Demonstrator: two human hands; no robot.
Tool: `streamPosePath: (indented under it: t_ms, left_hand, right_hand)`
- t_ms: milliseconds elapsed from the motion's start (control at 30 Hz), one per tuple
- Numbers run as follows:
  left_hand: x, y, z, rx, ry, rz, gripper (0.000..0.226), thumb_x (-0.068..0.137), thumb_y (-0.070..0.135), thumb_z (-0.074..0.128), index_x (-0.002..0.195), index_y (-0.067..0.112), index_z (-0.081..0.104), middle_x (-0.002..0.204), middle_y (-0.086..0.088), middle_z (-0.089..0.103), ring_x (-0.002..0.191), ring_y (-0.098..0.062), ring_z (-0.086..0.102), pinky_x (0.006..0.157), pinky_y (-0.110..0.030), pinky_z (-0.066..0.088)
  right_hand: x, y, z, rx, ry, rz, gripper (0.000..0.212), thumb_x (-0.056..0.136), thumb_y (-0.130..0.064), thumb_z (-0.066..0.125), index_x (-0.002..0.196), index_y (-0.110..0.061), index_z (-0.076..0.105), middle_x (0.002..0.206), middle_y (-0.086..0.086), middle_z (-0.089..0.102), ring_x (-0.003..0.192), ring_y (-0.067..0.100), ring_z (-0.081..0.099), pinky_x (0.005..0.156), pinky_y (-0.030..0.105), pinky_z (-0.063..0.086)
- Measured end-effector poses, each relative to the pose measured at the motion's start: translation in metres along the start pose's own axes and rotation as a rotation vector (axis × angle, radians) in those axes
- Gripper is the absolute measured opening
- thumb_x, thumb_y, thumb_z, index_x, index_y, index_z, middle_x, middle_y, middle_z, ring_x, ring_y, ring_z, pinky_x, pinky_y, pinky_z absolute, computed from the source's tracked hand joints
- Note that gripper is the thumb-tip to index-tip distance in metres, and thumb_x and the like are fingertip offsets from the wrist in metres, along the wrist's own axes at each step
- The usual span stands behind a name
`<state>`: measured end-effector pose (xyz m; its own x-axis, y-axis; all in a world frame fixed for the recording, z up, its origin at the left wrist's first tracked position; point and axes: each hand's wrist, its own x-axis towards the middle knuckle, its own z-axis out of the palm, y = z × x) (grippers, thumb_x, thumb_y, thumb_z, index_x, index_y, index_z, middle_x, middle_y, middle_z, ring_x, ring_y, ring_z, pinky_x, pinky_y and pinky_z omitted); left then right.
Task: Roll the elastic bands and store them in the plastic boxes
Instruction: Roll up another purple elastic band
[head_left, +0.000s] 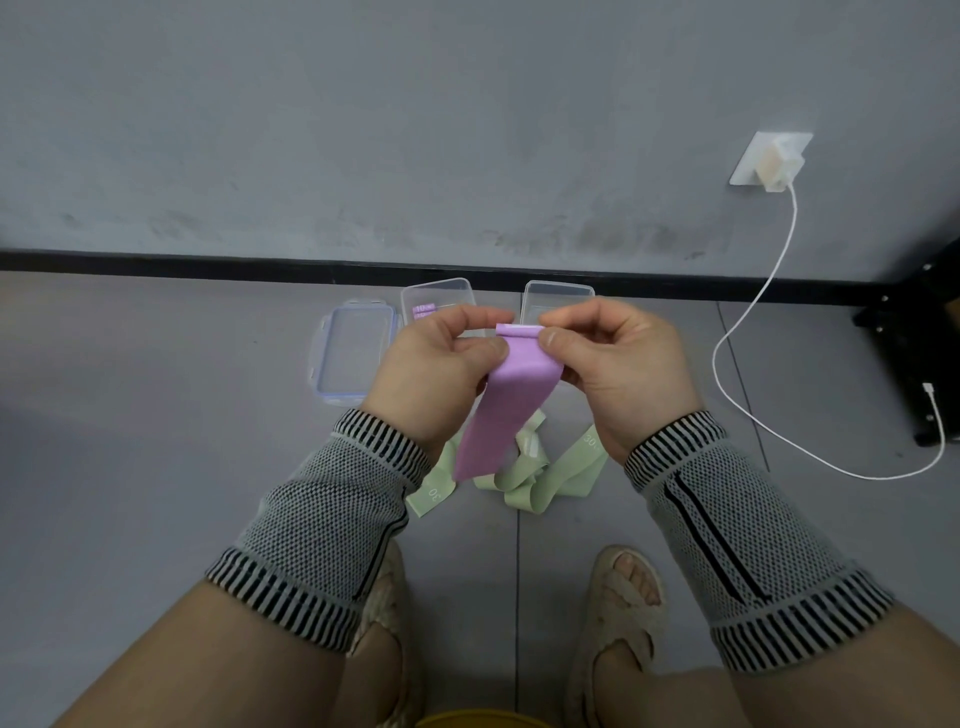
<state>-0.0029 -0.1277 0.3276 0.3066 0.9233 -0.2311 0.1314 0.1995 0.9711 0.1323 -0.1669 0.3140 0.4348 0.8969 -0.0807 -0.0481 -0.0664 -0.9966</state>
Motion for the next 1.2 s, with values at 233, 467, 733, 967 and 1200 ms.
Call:
streamPosePath:
  t_ms: [233, 467, 733, 967, 1200]
  left_hand:
    - [0.0016, -0.0018, -0.001, -0.036, 0.033, 0.006, 0.023, 0.082, -0.001, 0.058, 0.083, 0.02, 0.069, 0.06, -0.005, 0.053, 0.058, -0.017, 0.042, 0.062, -0.031, 0.039]
    - [0.0014, -0.0015, -0.001, -0.05, 0.072, 0.039, 0.02, 0.085, 0.002, 0.061, 0.076, 0.019, 0.067, 0.084, -0.019, 0.064, 0.07, -0.022, 0.049, 0.071, -0.037, 0.043]
    - [0.0025, -0.0015, -0.0043, -0.067, 0.069, 0.047, 0.021, 0.084, -0.001, 0.061, 0.076, 0.018, 0.066, 0.09, -0.018, 0.068, 0.075, -0.024, 0.056, 0.075, -0.039, 0.047]
    - [0.0004, 0.003, -0.0019, -0.136, 0.067, -0.007, 0.02, 0.081, 0.002, 0.066, 0.068, 0.017, 0.068, 0.081, -0.015, 0.056, 0.064, -0.02, 0.042, 0.058, -0.028, 0.035]
    - [0.0016, 0.0028, -0.0041, -0.137, 0.065, 0.018, 0.016, 0.081, -0.005, 0.063, 0.079, 0.01, 0.065, 0.087, -0.021, 0.064, 0.078, -0.026, 0.056, 0.07, -0.032, 0.045]
  right_hand:
    - [-0.0007, 0.0002, 0.002, -0.048, 0.008, -0.026, 0.029, 0.076, 0.004, 0.069, 0.063, -0.023, 0.069, 0.069, -0.001, 0.069, 0.07, 0.017, 0.065, 0.073, 0.036, 0.057]
    - [-0.0017, -0.0003, 0.0024, -0.038, -0.07, -0.024, 0.025, 0.078, 0.001, 0.068, 0.074, -0.024, 0.071, 0.072, -0.004, 0.069, 0.073, 0.013, 0.065, 0.075, 0.033, 0.055]
    - [-0.004, -0.0059, -0.0004, 0.005, -0.095, 0.071, 0.009, 0.085, -0.011, 0.066, 0.078, -0.014, 0.07, 0.063, 0.005, 0.065, 0.058, 0.013, 0.057, 0.057, 0.023, 0.051]
    - [-0.003, -0.0048, -0.0015, -0.013, -0.065, 0.005, 0.017, 0.081, 0.0, 0.068, 0.075, -0.017, 0.069, 0.077, 0.009, 0.071, 0.074, 0.021, 0.068, 0.071, 0.036, 0.058]
    - [-0.0025, -0.0026, -0.0004, 0.026, -0.11, 0.008, 0.02, 0.082, 0.001, 0.066, 0.08, -0.019, 0.069, 0.075, 0.003, 0.07, 0.072, 0.016, 0.067, 0.069, 0.03, 0.053]
